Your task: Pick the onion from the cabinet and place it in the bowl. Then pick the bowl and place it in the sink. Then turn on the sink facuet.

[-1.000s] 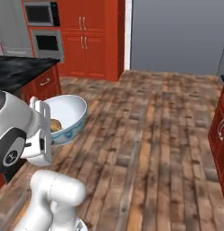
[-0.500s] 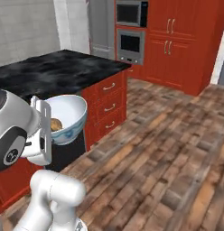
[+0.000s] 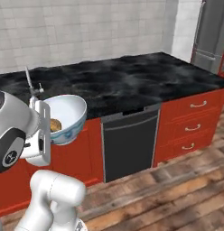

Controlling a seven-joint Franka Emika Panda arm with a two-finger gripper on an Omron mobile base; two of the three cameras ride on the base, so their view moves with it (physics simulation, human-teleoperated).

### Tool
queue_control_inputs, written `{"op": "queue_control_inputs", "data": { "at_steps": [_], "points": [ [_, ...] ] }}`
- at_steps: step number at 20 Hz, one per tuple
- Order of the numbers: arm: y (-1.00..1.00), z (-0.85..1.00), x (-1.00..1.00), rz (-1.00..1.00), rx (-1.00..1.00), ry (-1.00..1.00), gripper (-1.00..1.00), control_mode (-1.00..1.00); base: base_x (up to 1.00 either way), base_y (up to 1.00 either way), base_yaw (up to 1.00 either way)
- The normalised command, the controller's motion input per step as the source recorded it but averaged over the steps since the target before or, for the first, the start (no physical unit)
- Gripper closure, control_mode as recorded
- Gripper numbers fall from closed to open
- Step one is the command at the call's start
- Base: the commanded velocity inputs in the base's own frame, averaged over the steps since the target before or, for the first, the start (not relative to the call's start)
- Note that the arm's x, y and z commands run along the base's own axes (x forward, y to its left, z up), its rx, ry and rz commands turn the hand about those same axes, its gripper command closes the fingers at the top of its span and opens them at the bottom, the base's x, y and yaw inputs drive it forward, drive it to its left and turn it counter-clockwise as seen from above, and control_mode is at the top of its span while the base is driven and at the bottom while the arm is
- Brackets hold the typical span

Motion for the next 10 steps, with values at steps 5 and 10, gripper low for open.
{"op": "queue_control_inputs", "data": {
  "at_steps": [5, 10],
  "points": [
    [0.0, 0.0, 0.0, 0.0, 0.0, 0.0, 1.0, 1.0, 0.87, 0.04, 0.68],
    [0.0, 0.0, 0.0, 0.0, 0.0, 0.0, 1.0, 1.0, 0.84, 0.0, 0.56]
  ]
}}
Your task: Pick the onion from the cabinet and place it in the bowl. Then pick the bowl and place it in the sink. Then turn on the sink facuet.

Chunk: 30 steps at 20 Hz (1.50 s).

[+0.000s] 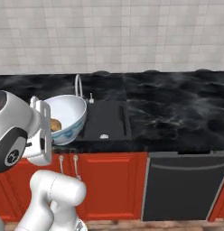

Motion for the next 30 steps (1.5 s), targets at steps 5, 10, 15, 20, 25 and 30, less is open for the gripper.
{"op": "queue_control_inputs", "data": {
  "at_steps": [5, 10, 15, 20, 25, 30],
  "points": [
    [0.0, 0.0, 0.0, 0.0, 0.0, 0.0, 1.0, 1.0, 0.27, -0.13, 0.38],
    [0.0, 0.0, 0.0, 0.0, 0.0, 0.0, 1.0, 1.0, 0.05, -0.32, 0.29],
    [0.0, 0.0, 0.0, 0.0, 0.0, 0.0, 1.0, 1.0, 0.47, -0.27, 0.26],
    [0.0, 0.0, 0.0, 0.0, 0.0, 0.0, 1.0, 1.0, 0.46, -0.53, 0.31],
    [0.0, 0.0, 0.0, 0.0, 0.0, 0.0, 1.0, 1.0, 0.0, -0.7, 0.34],
    [0.0, 0.0, 0.0, 0.0, 0.0, 0.0, 1.0, 1.0, 0.09, -0.32, 0.14]
  ]
}}
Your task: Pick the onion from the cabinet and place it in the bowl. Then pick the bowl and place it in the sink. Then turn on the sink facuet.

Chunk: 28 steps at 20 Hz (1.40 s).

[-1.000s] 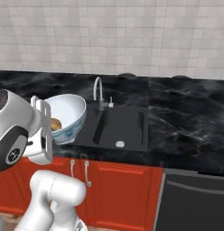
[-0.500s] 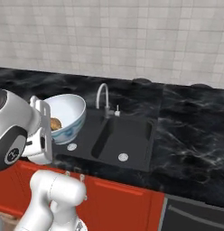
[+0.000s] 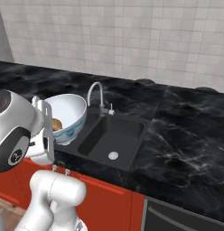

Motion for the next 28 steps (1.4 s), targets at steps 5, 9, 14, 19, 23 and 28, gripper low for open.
{"op": "queue_control_inputs", "data": {
  "at_steps": [5, 9, 14, 19, 23, 28],
  "points": [
    [0.0, 0.0, 0.0, 0.0, 0.0, 0.0, 1.0, 1.0, 0.22, 0.06, 0.0],
    [0.0, 0.0, 0.0, 0.0, 0.0, 0.0, 1.0, 1.0, 0.0, 0.31, -0.03],
    [0.0, 0.0, 0.0, 0.0, 0.0, 0.0, 1.0, 1.0, 0.01, 0.22, -0.05],
    [0.0, 0.0, 0.0, 0.0, 0.0, 0.0, 1.0, 1.0, 0.06, 0.32, -0.07],
    [0.0, 0.0, 0.0, 0.0, 0.0, 0.0, 1.0, 1.0, 0.14, 0.28, -0.1],
    [0.0, 0.0, 0.0, 0.0, 0.0, 0.0, 1.0, 1.0, 0.39, 0.03, -0.08]
  ]
}}
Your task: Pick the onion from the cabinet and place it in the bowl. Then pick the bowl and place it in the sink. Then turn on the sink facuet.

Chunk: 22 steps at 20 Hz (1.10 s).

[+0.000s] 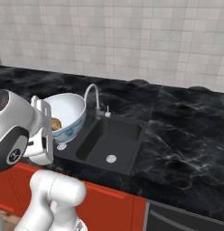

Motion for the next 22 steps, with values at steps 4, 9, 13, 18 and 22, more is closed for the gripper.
{"op": "queue_control_inputs", "data": {
  "at_steps": [4, 9, 13, 18, 22],
  "points": [
    [0.0, 0.0, 0.0, 0.0, 0.0, 0.0, 1.0, 1.0, 0.5, 0.0, -0.04],
    [0.0, -0.05, 0.0, 0.0, 0.02, 0.02, 1.0, -1.0, 0.22, 0.01, 0.0],
    [0.23, -0.07, -0.04, 0.08, 0.01, 0.02, 1.0, -1.0, 0.0, 0.0, 0.0],
    [0.87, 0.0, 0.0, -0.06, 0.01, 0.04, 1.0, -1.0, 0.0, 0.0, 0.0],
    [1.0, -0.12, 0.03, -0.2, 0.0, 0.13, 1.0, -1.0, 0.0, 0.0, 0.0]
  ]
}}
